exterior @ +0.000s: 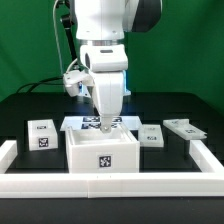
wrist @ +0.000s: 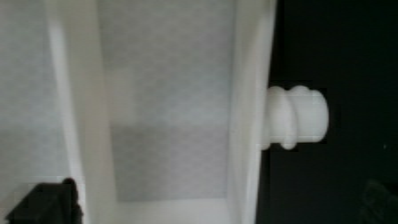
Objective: Assemble cabinet
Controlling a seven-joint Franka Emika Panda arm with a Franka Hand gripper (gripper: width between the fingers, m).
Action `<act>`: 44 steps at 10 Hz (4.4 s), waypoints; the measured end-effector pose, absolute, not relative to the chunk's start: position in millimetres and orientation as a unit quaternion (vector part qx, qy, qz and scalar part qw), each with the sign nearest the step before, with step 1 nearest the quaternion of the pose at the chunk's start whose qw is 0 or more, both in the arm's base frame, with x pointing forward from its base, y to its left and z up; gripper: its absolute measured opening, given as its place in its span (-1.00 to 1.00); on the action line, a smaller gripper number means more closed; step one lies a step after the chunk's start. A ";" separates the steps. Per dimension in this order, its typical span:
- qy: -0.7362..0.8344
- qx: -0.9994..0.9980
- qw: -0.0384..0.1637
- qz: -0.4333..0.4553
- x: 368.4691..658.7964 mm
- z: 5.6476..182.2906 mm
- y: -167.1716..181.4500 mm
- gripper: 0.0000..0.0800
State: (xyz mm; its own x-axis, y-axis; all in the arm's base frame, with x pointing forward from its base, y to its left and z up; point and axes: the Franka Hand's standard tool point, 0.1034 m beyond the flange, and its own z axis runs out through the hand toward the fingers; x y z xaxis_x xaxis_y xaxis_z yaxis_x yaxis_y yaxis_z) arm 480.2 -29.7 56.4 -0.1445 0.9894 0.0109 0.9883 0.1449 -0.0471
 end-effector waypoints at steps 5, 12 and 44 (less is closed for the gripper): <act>-0.755 -0.653 0.043 0.028 459.0 29.4 -26.1 1.00; -0.742 -0.667 0.052 0.033 458.9 18.9 -22.4 0.00; -0.689 -0.723 0.044 -0.004 522.0 23.6 97.9 -0.89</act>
Offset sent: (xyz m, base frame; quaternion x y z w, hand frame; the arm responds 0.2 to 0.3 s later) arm 0.0001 0.0077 -0.0177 0.0171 0.0189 -0.0040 0.9997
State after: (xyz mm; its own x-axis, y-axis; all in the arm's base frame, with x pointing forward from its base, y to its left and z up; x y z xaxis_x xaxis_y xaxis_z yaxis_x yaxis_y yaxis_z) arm 522.0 97.9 23.6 0.0503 0.9966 0.0653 0.9972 -0.0465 -0.0581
